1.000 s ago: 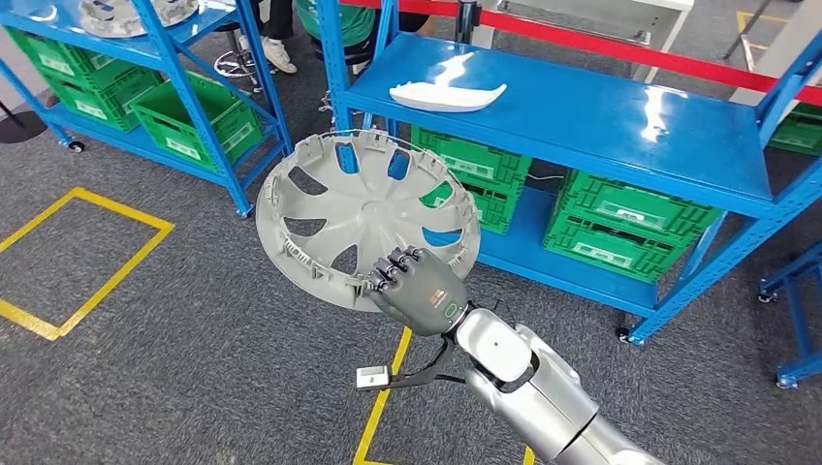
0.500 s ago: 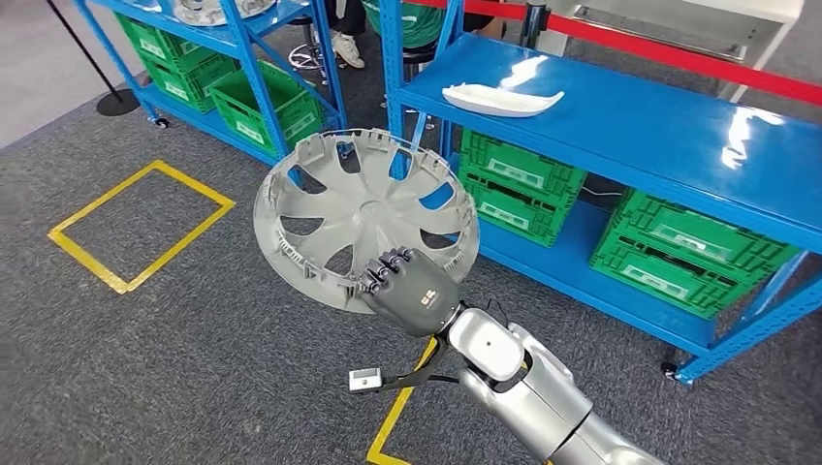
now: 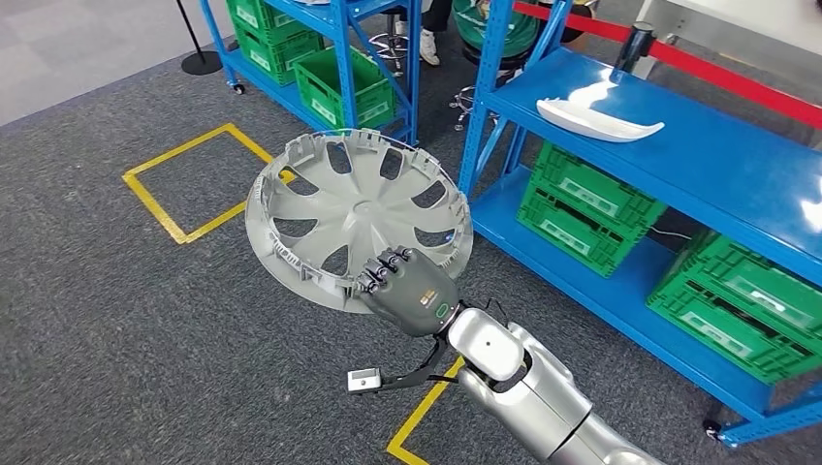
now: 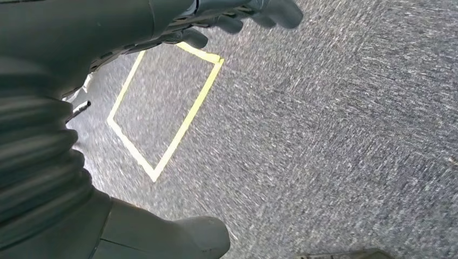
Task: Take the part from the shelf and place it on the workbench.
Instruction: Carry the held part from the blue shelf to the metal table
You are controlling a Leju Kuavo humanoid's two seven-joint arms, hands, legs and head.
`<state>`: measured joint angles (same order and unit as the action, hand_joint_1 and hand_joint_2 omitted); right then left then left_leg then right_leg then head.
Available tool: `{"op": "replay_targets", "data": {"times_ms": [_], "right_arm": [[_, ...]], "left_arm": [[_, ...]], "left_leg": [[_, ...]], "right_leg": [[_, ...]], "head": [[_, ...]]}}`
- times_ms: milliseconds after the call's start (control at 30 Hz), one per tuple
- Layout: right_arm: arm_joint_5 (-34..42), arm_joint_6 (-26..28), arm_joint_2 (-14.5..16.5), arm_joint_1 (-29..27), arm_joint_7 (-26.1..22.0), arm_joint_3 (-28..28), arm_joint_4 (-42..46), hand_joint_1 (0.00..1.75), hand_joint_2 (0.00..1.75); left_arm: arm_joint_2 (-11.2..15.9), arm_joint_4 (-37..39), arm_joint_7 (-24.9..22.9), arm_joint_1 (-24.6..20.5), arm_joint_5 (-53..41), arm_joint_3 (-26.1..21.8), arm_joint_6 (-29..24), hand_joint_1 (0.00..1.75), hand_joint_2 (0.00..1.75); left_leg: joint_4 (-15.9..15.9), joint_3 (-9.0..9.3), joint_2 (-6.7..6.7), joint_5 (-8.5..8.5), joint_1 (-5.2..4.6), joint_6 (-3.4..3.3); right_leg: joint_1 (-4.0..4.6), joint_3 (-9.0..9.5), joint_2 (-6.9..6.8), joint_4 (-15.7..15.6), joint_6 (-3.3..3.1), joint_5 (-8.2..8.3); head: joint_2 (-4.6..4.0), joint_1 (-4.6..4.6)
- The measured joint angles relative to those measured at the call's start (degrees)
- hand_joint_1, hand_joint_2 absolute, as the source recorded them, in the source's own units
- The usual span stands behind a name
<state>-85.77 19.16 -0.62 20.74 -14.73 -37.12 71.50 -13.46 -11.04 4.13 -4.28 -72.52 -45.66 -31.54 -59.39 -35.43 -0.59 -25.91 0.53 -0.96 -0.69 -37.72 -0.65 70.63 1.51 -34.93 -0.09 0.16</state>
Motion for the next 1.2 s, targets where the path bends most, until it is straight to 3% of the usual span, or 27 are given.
{"op": "replay_targets", "data": {"times_ms": [33,67,100,133,200,267,333,367,433,500,567,600,667,733,767,867,933,1000,1067,1133,1200], "right_arm": [[-0.04,-0.04,-0.05,0.0,-0.04,-0.05,-0.05,1.75,1.75],[-0.08,-0.08,-0.08,0.0,-0.08,-0.14,-0.09,1.75,1.75],[-0.1,-0.12,-0.08,0.01,-0.09,-0.24,-0.11,1.75,1.75],[-0.11,-0.15,-0.08,0.04,-0.09,-0.31,-0.11,1.75,1.75],[-0.21,-0.17,-0.08,0.22,-0.07,-0.39,-0.11,1.75,1.75],[-0.37,-0.17,-0.08,0.49,-0.01,-0.43,-0.1,1.75,1.75],[-0.54,-0.2,-0.04,0.75,0.12,-0.55,-0.08,1.75,1.75],[-0.61,-0.21,-0.01,0.9,0.3,-0.61,-0.08,1.75,1.75],[-0.66,-0.17,0.07,1.19,0.81,-0.69,-0.09,1.75,1.75],[-0.71,-0.11,0.0,1.28,1.18,-0.7,-0.1,1.75,1.75],[-0.69,-0.03,-0.13,1.25,1.11,-0.7,-0.11,1.75,1.75],[-0.65,0.06,-0.16,1.28,0.98,-0.71,-0.11,1.75,1.75],[-0.44,0.28,-0.22,1.44,0.83,-0.72,-0.12,1.75,1.75],[-0.29,0.52,-0.27,1.54,0.81,-0.71,-0.13,1.75,1.75],[-0.29,0.66,-0.28,1.53,0.81,-0.71,-0.14,1.75,1.75],[-0.46,0.99,-0.3,1.52,0.87,-0.72,-0.13,1.75,1.75],[-0.51,1.11,-0.33,1.55,0.93,-0.72,-0.12,1.75,1.75],[-0.51,1.2,-0.49,1.47,0.97,-0.72,-0.16,1.75,1.75],[-0.54,1.23,-0.71,1.3,0.94,-0.72,-0.27,1.75,1.75],[-0.55,1.23,-0.84,1.11,0.89,-0.72,-0.38,1.75,1.75],[-0.54,1.22,-0.87,1.07,0.89,-0.72,-0.42,1.75,1.75]], "left_arm": [[0.0,0.0,-0.01,0.0,0.0,-0.01,0.01,0.0,1.75],[0.01,0.0,-0.02,0.05,0.0,-0.01,0.04,0.0,1.75],[0.01,0.0,-0.02,0.1,0.0,-0.02,0.1,0.0,1.75],[0.01,0.0,-0.03,0.12,-0.01,-0.02,0.17,0.0,1.75],[-0.08,0.01,-0.13,0.09,-0.05,-0.02,0.26,0.0,1.75],[-0.16,-0.02,-0.25,0.06,-0.1,-0.02,0.3,0.0,1.75],[-0.16,-0.02,-0.28,0.15,-0.26,-0.02,0.32,0.0,1.75],[-0.15,-0.01,-0.28,0.25,-0.42,-0.02,0.33,0.0,1.75],[-0.11,0.0,-0.29,0.27,-0.84,-0.02,0.33,0.0,1.75],[-0.06,-0.01,-0.31,0.13,-1.08,-0.02,0.3,0.0,1.75],[-0.03,-0.01,-0.31,0.12,-0.94,-0.01,0.25,0.0,1.75],[-0.01,0.0,-0.22,0.17,-0.82,0.0,0.21,0.0,1.75],[0.04,-0.02,0.1,0.21,-0.69,0.0,0.11,0.0,1.75],[0.03,-0.03,0.43,0.02,-0.75,0.0,-0.02,0.0,1.75],[0.0,-0.03,0.52,-0.07,-0.81,0.0,-0.05,0.0,1.75],[-0.01,-0.03,0.57,-0.05,-0.98,0.0,-0.1,0.0,1.75],[-0.01,-0.04,0.54,-0.04,-1.03,0.0,-0.14,0.0,1.75],[-0.02,-0.04,0.55,-0.17,-1.04,0.0,-0.17,0.0,1.75],[-0.03,-0.04,0.57,-0.23,-1.06,0.0,-0.17,0.0,1.75],[-0.02,-0.04,0.55,-0.15,-1.07,0.0,-0.17,0.0,1.75],[-0.02,-0.04,0.54,-0.1,-1.07,0.0,-0.17,0.0,1.75]], "left_leg": [[-0.03,-0.06,-0.79,0.04,-0.06,-0.06],[-0.08,-0.11,-1.62,0.07,-0.11,-0.08],[-0.15,-0.13,-2.49,0.1,-0.14,-0.07],[-0.24,-0.13,-3.38,0.14,-0.15,-0.02],[-0.49,-0.27,-4.98,0.23,-0.15,0.26],[-0.51,-0.7,-6.21,0.5,-0.03,0.92],[-0.17,-1.09,-7.39,0.93,0.14,1.79],[-0.27,-1.31,-7.18,0.92,0.09,2.11],[-2.94,-2.75,-4.55,-0.72,-0.19,2.54],[-9.83,-6.0,-1.14,-4.28,-0.22,2.86],[-15.36,-8.49,0.02,-6.09,0.03,3.22],[-15.25,-8.28,0.27,-5.44,0.19,3.36],[-8.71,-4.68,1.72,-2.13,0.43,3.56],[-2.24,-1.11,3.82,-0.27,0.18,3.14],[-0.88,-0.48,4.3,-0.16,0.02,2.74],[-0.64,-0.79,2.51,-0.03,-0.1,1.39],[-0.41,-0.76,1.23,0.21,0.08,0.69],[-0.35,-0.81,0.13,0.36,0.15,0.31],[-0.39,-0.91,-0.99,0.42,0.06,0.16],[-0.5,-0.96,-2.44,0.47,-0.02,0.15],[-0.68,-0.96,-4.19,0.53,-0.02,0.27]], "right_leg": [[0.05,-1.66,0.37,3.33,-0.03,-1.05],[0.09,-2.53,0.51,4.9,-0.12,-1.05],[0.1,-2.3,0.64,4.16,-0.28,0.09],[0.1,-0.92,0.97,1.12,-0.51,2.1],[0.07,2.79,3.17,-6.93,-1.05,5.43],[0.15,4.48,4.7,-10.87,-1.3,6.22],[0.18,4.67,3.89,-11.24,-1.59,6.41],[0.09,4.86,3.25,-11.54,-1.92,6.63],[-0.17,5.21,1.76,-12.15,-2.54,7.03],[-0.07,5.29,0.15,-12.26,-2.88,7.03],[-0.02,5.29,-1.5,-12.2,-3.0,6.9],[-0.04,5.3,-2.25,-12.15,-2.96,6.82],[-0.09,5.37,-3.58,-11.86,-2.6,6.51],[0.22,5.35,-4.7,-11.42,-1.95,6.04],[0.4,5.36,-5.17,-11.29,-1.63,5.89],[0.35,5.6,-6.31,-11.31,-0.7,5.58],[0.03,4.72,-4.28,-8.94,-0.15,3.77],[-0.12,2.07,-1.06,-3.11,0.0,0.6],[-0.04,-1.07,0.18,3.14,-0.06,-1.74],[0.07,-2.35,0.53,5.02,-0.34,-1.13],[0.08,0.17,1.4,-0.82,-0.81,2.8]], "head": [[0.0,0.01],[0.0,0.01],[0.0,0.01],[0.0,0.02],[0.0,-0.02],[0.0,-0.03],[0.0,0.0],[0.0,0.0],[0.0,-0.32],[0.0,-0.63],[0.0,-0.63],[0.0,-0.63],[0.0,-0.64],[0.0,-0.6],[0.0,-0.53],[0.0,-0.39],[0.0,-0.3],[0.0,-0.15],[0.0,-0.07],[0.0,-0.08],[0.0,-0.07]]}}
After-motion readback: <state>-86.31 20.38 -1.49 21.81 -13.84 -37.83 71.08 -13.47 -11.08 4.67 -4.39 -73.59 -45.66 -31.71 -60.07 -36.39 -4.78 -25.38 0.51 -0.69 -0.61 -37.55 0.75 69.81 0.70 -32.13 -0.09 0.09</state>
